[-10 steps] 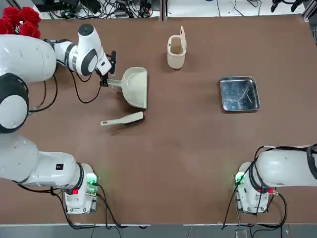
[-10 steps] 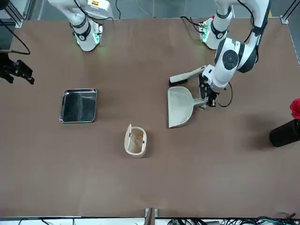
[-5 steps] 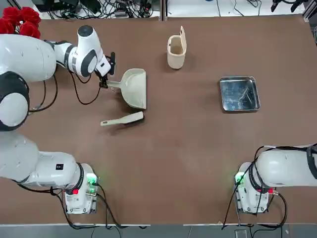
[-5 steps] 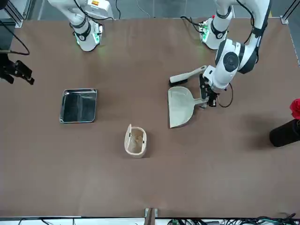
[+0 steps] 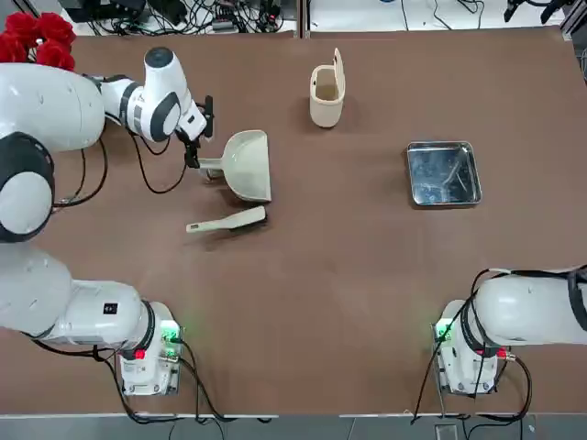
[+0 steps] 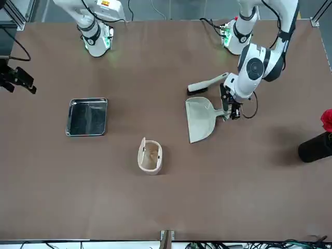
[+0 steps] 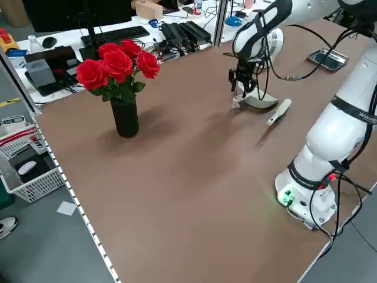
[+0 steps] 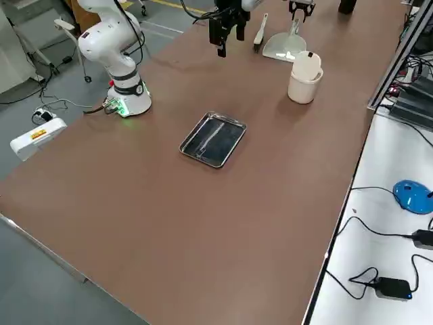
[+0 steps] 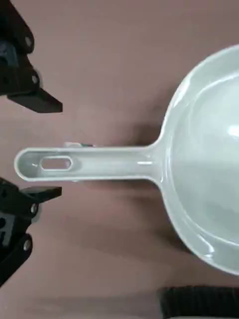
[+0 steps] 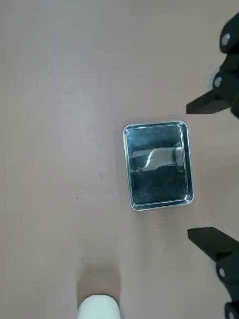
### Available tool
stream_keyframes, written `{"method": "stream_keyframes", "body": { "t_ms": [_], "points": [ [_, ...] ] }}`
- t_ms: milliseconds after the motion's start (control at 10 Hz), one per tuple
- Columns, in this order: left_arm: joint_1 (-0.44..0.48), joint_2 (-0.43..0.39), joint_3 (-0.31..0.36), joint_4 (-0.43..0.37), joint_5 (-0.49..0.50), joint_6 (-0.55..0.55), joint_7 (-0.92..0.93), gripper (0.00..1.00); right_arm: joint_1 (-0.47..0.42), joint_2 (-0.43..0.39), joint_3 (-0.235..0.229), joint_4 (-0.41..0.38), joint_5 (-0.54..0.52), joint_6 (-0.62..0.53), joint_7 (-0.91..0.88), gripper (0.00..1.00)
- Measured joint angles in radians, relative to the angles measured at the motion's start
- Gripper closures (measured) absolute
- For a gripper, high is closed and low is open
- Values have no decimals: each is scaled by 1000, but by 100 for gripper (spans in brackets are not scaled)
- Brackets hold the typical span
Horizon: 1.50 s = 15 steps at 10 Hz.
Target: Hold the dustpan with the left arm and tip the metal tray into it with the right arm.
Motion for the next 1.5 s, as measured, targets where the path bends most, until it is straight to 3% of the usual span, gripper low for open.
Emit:
{"method": "stream_keyframes", "body": {
  "t_ms": [200,500,700,1000,1400,1500],
  "points": [
    [0,-58,0,13,-1,-4,-79,10,-2,0,-4,0,0,0,0,0],
    [2,-128,61,94,-13,-175,-360,1,-2,0,-5,0,1,-2,0,0],
    [18,-132,123,230,-13,-359,-593,1,-2,0,-5,0,1,-3,0,0],
    [44,-133,128,450,-19,-567,-945,1,-2,0,-6,0,1,-9,0,0],
    [46,-81,179,846,-89,-830,-1131,1,-2,-1,-8,0,1,-18,0,0],
    [46,-79,184,901,-89,-897,-1166,1,-2,-1,-10,0,1,-18,0,0]
  ]
}}
